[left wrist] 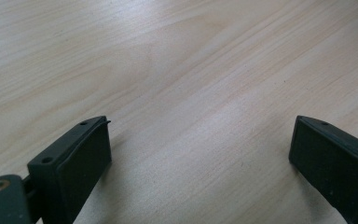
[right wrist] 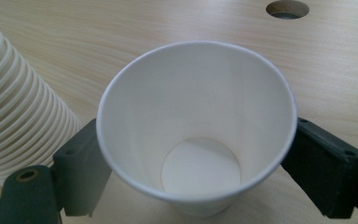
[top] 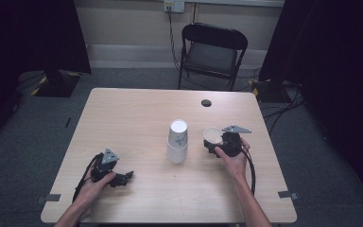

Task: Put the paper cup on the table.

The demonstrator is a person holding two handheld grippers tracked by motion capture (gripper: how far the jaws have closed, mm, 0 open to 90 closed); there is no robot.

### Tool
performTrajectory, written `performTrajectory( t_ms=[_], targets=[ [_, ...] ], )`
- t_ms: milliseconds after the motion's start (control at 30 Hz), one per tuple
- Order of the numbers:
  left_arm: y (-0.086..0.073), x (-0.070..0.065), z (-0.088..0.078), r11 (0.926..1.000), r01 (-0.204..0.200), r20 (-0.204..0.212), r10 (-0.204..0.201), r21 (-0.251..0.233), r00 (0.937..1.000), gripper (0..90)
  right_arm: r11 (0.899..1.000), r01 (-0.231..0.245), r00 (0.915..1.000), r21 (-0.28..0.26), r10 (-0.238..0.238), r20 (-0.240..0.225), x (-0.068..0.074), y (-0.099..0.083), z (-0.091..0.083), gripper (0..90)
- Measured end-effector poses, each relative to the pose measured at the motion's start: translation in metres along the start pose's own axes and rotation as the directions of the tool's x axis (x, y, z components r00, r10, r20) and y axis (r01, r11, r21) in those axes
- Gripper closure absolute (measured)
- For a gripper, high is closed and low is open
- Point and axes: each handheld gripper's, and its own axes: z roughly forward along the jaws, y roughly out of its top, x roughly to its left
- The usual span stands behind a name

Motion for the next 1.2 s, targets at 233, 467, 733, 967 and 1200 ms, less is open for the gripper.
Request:
performTrajectory(
  t_ms=[233, 467, 733, 967, 1200],
  targets=[
    [0.0, 0.0, 0.0, 1.0, 0.005, 0.002, -0.005, -0.003, 1.0, 5.1, 1.0, 0.012, 0.9999, 0.022, -0.011, -0.009, 0.0, -0.006, -0.014, 14.7],
    [-0.003, 0.002, -0.003, 0.9999, 0.011, -0.006, -0.011, -0.001, 0.9999, 5.1, 0.999, 0.009, 0.9999, 0.044, -0.009, -0.011, 0.0, -0.016, -0.034, 14.6],
    [-0.003, 0.003, -0.003, 0.9999, 0.01, -0.01, -0.01, 0.003, 0.9999, 4.8, 0.998, 0.001, 1.0, 0.066, 0.0, -0.007, 0.001, -0.032, -0.065, 15.9],
    [-0.005, 0.004, -0.005, 0.9999, 0.011, -0.008, -0.011, 0.001, 0.9999, 4.8, 0.992, 0.009, 0.9998, 0.129, -0.011, 0.018, -0.008, -0.057, -0.078, 15.0],
    [-0.007, 0.006, -0.007, 0.9999, 0.011, -0.017, -0.011, 0.002, 0.9998, 4.6, 0.978, -0.014, 0.9986, 0.21, 0.003, 0.053, -0.014, -0.078, -0.086, 14.2]
  ],
)
